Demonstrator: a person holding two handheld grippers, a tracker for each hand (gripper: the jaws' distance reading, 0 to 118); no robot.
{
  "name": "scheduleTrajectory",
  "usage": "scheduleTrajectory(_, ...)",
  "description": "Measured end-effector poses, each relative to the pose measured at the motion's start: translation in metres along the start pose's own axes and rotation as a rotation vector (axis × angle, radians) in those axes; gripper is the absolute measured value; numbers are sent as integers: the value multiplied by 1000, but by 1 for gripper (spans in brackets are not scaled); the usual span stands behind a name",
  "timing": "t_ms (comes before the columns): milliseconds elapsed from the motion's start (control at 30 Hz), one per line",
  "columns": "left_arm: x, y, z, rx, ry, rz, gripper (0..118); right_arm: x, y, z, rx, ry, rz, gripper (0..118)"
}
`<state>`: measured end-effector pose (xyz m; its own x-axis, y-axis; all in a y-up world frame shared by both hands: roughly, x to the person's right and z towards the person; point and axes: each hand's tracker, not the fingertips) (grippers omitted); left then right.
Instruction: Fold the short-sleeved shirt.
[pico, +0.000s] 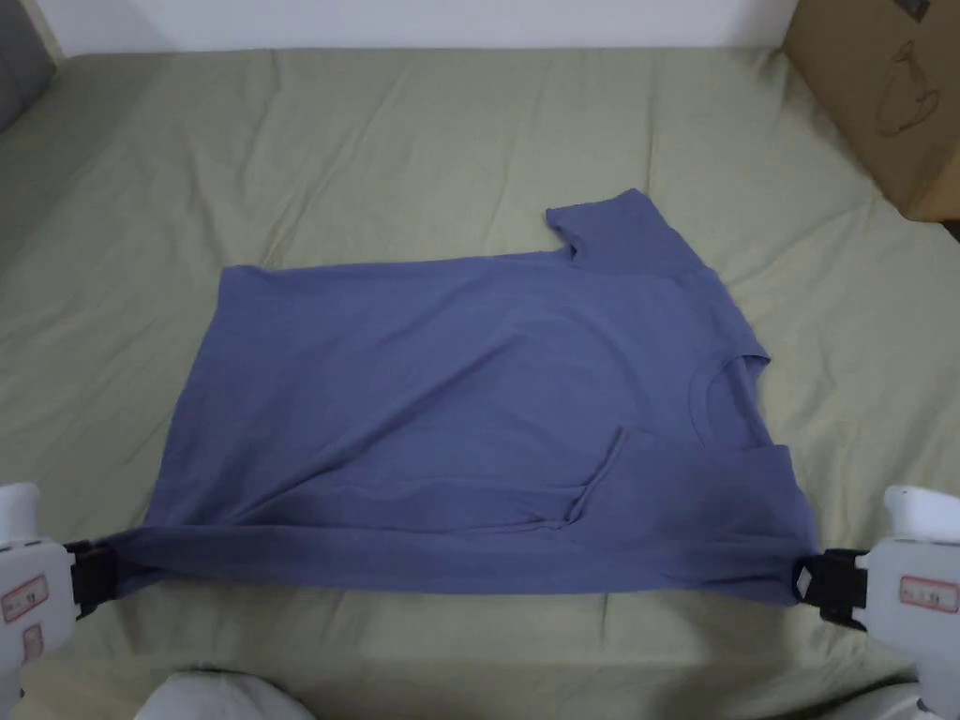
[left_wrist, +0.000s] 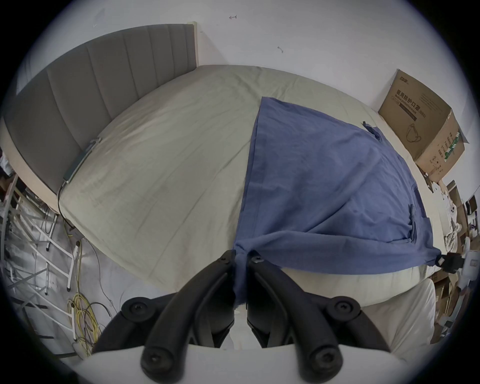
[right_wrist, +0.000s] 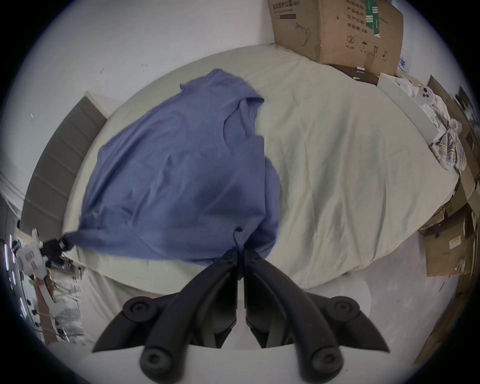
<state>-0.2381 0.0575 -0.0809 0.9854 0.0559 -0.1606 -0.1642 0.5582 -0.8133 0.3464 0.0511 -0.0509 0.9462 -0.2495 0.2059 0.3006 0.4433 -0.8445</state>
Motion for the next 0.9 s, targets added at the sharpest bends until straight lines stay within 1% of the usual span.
scheduleTrajectory(67, -1, 15, 1, 9, -9, 3, 6, 3, 21, -1, 23, 25, -27, 4)
scheduleTrajectory(100, -1, 21, 1, 15, -5, 5, 6, 2, 29, -1, 37, 18, -30, 4)
scheduleTrajectory(267, 7, 70, -19, 26, 6, -22, 6, -10, 84, -19, 59, 7, -21, 4)
scheduleTrajectory(367, 14, 99, -48, -5, 21, -31, 6, -14, 115, -46, 34, -1, -36, 4)
scheduleTrajectory(467, 24, 120, -73, -19, 48, -39, 7, -14, 139, -76, -8, -14, -75, 4)
scheduleTrajectory(500, 25, 124, -79, -28, 45, -41, 9, -13, 144, -83, -12, -11, -84, 4)
scheduleTrajectory(533, 27, 127, -86, -44, 44, -32, 21, -12, 149, -90, -27, -11, -100, 8)
scheduleTrajectory(567, 28, 129, -90, -63, 52, -30, 40, -12, 152, -94, -33, -13, -104, 26)
scheduleTrajectory(600, 29, 129, -90, -67, 69, -29, 65, -13, 153, -96, -34, -28, -96, 54)
scheduleTrajectory(633, 28, 128, -89, -58, 82, -28, 94, -15, 154, -93, -28, -80, -61, 86)
scheduleTrajectory(667, 26, 125, -86, -52, 85, -33, 99, -17, 152, -89, -6, -102, -18, 94)
scheduleTrajectory(733, 18, 115, -73, -29, 74, -23, 105, -19, 145, -74, 41, -106, 45, 94)
scheduleTrajectory(767, 15, 111, -67, -26, 61, -19, 105, -20, 141, -68, 39, -107, 64, 94)
scheduleTrajectory(833, 8, 98, -53, -34, 34, -4, 103, -21, 128, -52, 45, -105, 76, 94)
scheduleTrajectory(867, 5, 88, -44, -31, 14, 8, 99, -20, 119, -43, 63, -89, 85, 93)
scheduleTrajectory(900, 3, 78, -36, -14, -26, 22, 87, -20, 110, -36, 78, -64, 77, 92)
